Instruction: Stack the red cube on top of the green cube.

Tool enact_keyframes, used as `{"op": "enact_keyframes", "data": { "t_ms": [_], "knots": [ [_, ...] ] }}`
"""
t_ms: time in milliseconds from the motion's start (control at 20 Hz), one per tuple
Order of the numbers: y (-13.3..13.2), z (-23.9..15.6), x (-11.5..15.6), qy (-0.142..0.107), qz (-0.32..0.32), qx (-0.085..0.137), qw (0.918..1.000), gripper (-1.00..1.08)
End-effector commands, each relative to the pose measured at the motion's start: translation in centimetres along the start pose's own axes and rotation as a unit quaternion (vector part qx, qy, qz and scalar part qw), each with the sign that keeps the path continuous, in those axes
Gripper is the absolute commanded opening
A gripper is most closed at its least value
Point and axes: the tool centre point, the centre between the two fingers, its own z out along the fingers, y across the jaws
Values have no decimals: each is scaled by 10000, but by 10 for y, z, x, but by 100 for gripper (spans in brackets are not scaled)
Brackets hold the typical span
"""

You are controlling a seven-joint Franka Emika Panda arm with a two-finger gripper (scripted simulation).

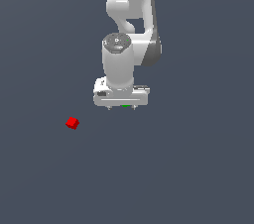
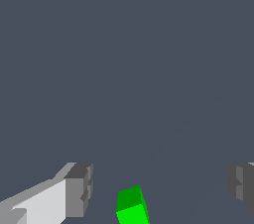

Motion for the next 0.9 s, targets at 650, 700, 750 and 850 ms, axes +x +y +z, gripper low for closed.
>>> {"op": "enact_keyframes", "data": {
  "t_ms": [650,700,750,850],
  "knots": [
    [212,74,2,-30,1169,-59,9931,100],
    [221,77,1,-31,1218,-60,9925,100],
    [229,80,0,-32,1262,-60,9920,100],
    [241,84,-1,-33,1332,-61,9911,100]
  ]
}}
